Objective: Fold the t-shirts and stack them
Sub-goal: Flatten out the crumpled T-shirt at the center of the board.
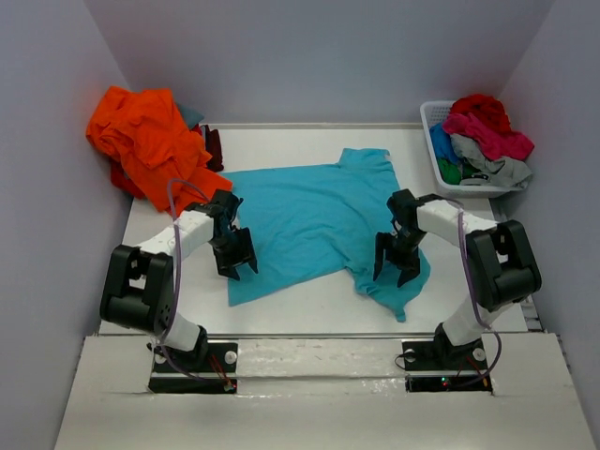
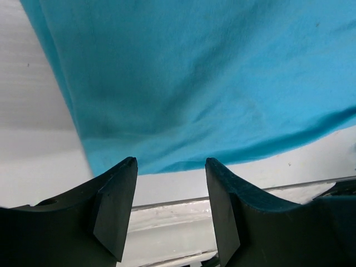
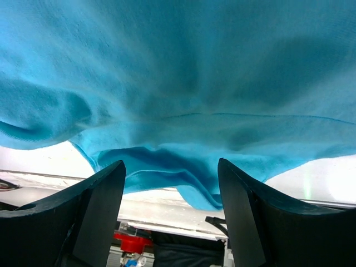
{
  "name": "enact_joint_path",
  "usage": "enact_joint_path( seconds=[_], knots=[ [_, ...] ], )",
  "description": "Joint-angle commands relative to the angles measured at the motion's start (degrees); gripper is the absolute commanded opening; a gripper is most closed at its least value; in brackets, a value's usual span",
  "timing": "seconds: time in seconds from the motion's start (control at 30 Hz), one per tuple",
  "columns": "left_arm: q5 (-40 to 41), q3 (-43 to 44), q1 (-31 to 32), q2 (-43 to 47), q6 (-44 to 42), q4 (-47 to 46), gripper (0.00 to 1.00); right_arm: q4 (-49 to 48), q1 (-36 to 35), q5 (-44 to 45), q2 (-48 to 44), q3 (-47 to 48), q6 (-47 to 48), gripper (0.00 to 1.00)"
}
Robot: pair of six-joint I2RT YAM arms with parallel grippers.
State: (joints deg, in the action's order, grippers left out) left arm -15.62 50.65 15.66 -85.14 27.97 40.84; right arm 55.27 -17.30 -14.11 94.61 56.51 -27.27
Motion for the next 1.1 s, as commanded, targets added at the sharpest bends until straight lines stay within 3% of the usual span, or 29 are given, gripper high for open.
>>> enact_joint_path(
  seconds=[0.0, 0.4, 0.63, 1.07],
  knots=[
    [0.59, 1.64, -0.10, -3.09, -1.68, -1.81, 0.63, -0.42, -0.28, -1.45, 2.06, 2.37, -0.16, 0.73],
    [3.31, 8.06, 0.42, -11.09, -3.62, -3.75, 0.62, -3.32, -0.28, -2.42, 6.55, 6.86, -0.95, 0.73],
    [-4.23, -1.06, 0.42, -10.23, -3.01, -5.15, 0.62, -3.85, -0.28, -4.08, 6.91, 4.32, -0.68, 0.73],
    [-4.78, -7.22, 0.42, -4.77, -4.94, -0.94, 0.63, -2.62, -0.28, -4.35, 1.29, -4.55, 0.11, 0.73]
  ],
)
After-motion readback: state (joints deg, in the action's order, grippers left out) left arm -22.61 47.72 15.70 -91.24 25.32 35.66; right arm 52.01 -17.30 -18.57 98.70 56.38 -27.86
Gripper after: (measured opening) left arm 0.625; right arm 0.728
